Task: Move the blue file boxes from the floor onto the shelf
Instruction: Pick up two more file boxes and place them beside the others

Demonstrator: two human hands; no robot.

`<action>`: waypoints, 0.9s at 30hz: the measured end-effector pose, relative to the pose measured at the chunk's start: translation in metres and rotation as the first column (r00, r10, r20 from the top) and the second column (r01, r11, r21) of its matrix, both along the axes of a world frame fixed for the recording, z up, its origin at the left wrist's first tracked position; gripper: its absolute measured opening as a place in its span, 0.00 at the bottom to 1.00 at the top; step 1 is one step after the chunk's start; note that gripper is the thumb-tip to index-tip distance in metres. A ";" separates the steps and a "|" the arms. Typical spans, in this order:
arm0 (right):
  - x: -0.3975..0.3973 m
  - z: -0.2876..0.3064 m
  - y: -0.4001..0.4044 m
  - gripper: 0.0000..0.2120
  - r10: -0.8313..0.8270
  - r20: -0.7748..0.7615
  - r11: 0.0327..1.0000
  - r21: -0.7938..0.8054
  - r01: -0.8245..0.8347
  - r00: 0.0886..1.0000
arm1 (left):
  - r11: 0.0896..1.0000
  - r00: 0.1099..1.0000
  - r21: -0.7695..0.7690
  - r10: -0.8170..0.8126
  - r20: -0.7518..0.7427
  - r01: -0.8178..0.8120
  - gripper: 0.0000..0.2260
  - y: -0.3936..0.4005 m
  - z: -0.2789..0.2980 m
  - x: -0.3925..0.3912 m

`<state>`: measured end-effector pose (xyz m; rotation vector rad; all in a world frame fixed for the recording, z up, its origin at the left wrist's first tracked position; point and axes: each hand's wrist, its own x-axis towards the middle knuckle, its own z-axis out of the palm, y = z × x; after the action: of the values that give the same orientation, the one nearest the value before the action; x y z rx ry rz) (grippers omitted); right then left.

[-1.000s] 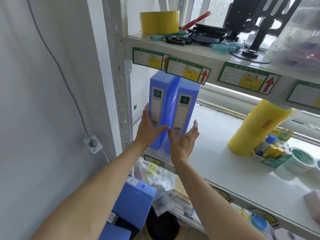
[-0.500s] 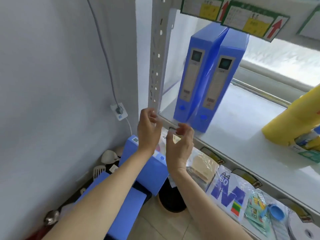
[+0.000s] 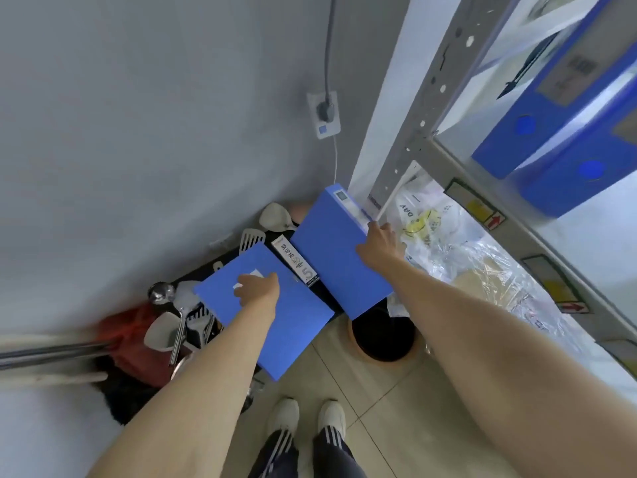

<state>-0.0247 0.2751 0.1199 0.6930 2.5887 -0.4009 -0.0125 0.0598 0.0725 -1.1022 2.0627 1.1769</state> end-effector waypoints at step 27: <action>-0.057 -0.106 0.021 0.38 -0.058 0.018 0.984 0.169 0.054 0.998 | 0.874 0.875 0.112 0.450 0.179 -0.473 0.31 -0.066 -0.174 0.034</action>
<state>-0.0816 0.2965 0.0141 0.8249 2.6068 -0.1913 0.0210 -0.0062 -0.1018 -1.6115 1.6070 1.3978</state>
